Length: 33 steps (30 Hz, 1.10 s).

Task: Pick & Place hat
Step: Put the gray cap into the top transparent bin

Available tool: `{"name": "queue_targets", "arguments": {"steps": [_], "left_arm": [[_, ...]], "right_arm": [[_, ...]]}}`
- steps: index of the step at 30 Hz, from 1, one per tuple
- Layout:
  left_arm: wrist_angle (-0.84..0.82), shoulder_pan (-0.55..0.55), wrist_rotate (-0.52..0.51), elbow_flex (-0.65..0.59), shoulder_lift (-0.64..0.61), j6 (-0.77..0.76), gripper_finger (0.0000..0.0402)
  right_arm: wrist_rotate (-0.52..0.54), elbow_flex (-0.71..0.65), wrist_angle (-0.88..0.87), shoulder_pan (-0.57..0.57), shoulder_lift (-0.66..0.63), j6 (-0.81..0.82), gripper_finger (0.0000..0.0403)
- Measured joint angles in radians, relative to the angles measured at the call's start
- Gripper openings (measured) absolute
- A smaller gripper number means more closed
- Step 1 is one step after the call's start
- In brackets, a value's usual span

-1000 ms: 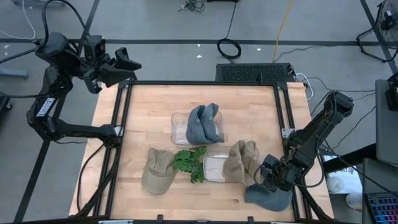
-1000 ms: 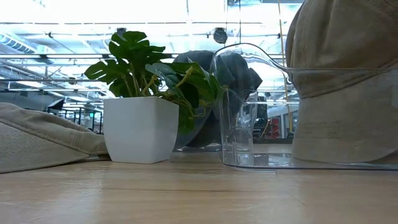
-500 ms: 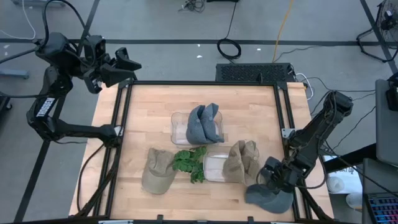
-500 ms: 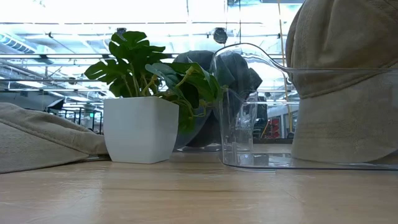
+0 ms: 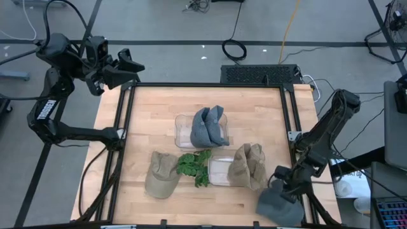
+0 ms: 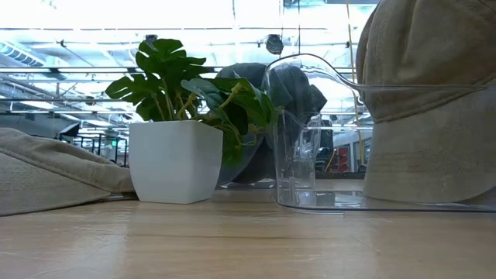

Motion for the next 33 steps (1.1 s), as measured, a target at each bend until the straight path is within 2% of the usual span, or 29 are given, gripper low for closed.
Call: {"name": "queue_targets", "arguments": {"steps": [7, 13, 21, 29, 33], "left_arm": [[0.0, 0.0, -0.001, 0.0, 0.0, 0.0, 0.0209], [0.0, 0.0, -0.002, 0.0, 0.0, -0.009, 0.0209], [0.0, 0.0, -0.003, 0.0, 0.0, 0.001, 0.0209], [0.0, 0.0, -0.004, 0.0, 0.0, 0.026, 0.0209], [0.0, 0.0, -0.005, 0.0, 0.001, 0.026, 0.0209]], "right_arm": [[0.001, 0.0, 0.027, 0.0, -0.136, 0.02, 0.0], [0.0, 0.0, 0.094, 0.0, -0.233, -0.036, 0.0], [0.011, 0.0, 0.273, 0.0, -0.332, -0.1, 0.0], [0.116, 0.0, 0.452, -0.001, -0.374, -0.225, 0.0], [0.208, 0.0, 0.546, -0.002, -0.388, -0.297, 0.0]]}}
